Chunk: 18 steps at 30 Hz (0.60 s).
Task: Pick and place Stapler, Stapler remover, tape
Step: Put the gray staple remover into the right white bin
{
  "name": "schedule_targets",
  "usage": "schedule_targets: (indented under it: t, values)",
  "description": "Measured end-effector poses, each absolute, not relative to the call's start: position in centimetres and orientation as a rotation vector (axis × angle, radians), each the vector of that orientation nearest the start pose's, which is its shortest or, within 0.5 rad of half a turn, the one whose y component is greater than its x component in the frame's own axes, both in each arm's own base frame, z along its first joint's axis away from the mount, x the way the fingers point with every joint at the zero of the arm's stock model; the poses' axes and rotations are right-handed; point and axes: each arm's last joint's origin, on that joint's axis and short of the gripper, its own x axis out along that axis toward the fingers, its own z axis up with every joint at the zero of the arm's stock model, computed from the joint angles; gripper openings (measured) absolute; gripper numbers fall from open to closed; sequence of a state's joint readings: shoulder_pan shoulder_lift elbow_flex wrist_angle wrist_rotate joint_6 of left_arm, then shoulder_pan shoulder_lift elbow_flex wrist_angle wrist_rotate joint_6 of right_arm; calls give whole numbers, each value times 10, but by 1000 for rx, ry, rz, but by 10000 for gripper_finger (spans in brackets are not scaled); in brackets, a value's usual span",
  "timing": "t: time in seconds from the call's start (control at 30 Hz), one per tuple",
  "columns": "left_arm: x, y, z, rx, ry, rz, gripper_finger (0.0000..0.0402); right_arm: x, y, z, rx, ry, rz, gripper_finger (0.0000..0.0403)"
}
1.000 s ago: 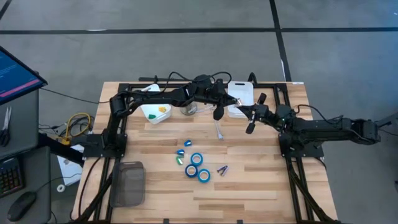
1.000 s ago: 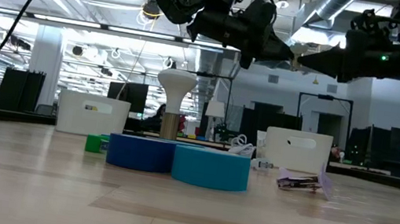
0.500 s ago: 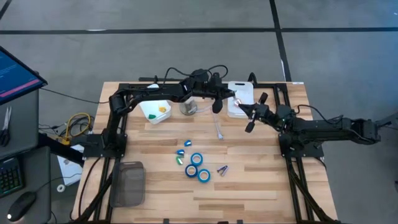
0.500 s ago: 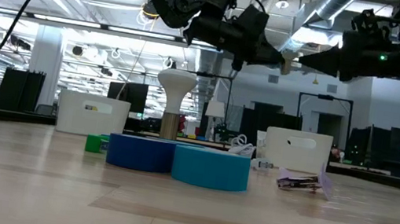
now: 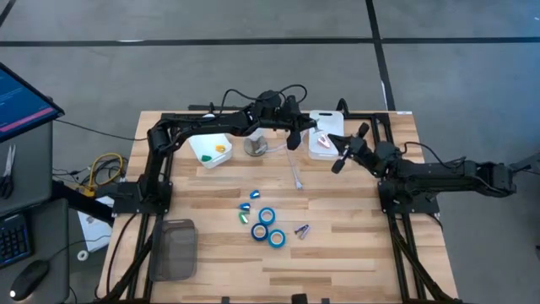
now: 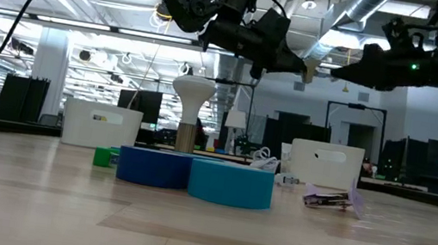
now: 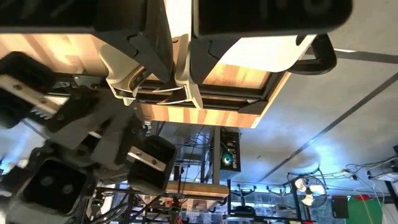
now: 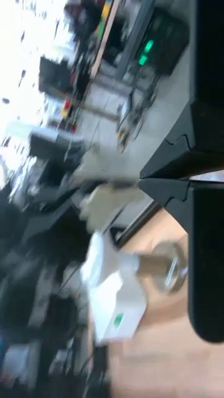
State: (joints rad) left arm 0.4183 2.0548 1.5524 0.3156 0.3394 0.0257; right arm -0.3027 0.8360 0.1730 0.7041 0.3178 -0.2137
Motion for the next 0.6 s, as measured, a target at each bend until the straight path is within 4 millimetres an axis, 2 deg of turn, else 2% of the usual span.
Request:
schedule_targets:
  t: [0.2, 0.3, 0.4, 0.6]
  values:
    - [441, 187, 251, -49, 187, 77, 15, 158, -59, 208, -216, -53, -620, 1]
    - [440, 187, 246, -59, 203, 78, 15, 161, -58, 212, -235, -48, -546, 19]
    - [439, 186, 243, -62, 209, 76, 15, 168, -58, 216, -235, -4, -485, 60]
    - [442, 180, 242, -63, 211, 68, 15, 183, -63, 214, -222, 126, -475, 157]
